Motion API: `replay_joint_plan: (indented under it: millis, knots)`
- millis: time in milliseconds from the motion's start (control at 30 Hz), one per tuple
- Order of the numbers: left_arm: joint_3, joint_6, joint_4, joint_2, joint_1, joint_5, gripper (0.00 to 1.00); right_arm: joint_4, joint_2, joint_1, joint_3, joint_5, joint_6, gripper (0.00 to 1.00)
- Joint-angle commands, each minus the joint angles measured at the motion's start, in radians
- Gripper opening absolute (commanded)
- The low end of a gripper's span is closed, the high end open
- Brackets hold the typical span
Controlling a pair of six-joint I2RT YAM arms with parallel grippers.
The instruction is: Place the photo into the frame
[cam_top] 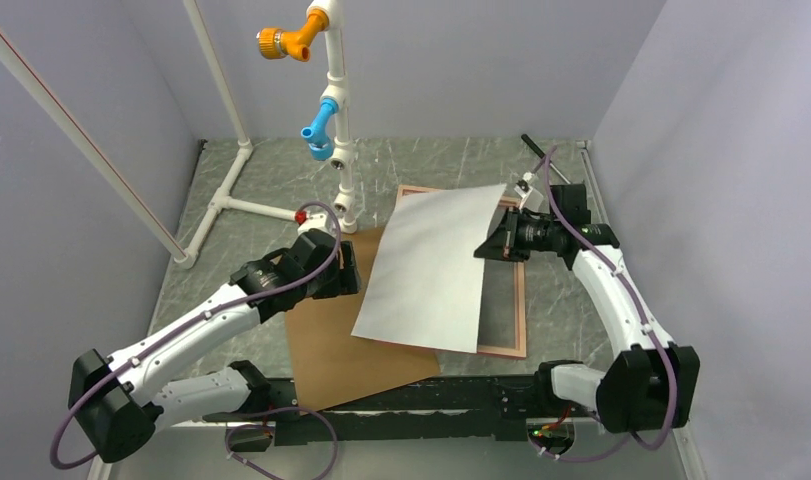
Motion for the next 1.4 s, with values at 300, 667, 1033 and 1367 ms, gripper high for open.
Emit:
replay_joint_plan:
  millis: [300, 667, 1033, 1367]
  knots:
    - [-0.030, -0.018, 0.057, 0.058, 0.005, 0.057, 0.83, -0.216, 0.157, -0.065, 0.139, 0.373, -0.107, 0.00]
    - [-0.061, -0.024, 0.081, 0.055, 0.005, 0.075, 0.83, -0.295, 0.270, -0.051, 0.243, 0.506, -0.151, 0.00]
    - [-0.075, -0.024, 0.080, 0.051, 0.005, 0.075, 0.83, -0.374, 0.346, 0.012, 0.320, 0.514, -0.220, 0.00]
    - [-0.086, -0.025, 0.091, 0.061, 0.005, 0.083, 0.83, -0.426, 0.388, 0.060, 0.408, 0.592, -0.266, 0.00]
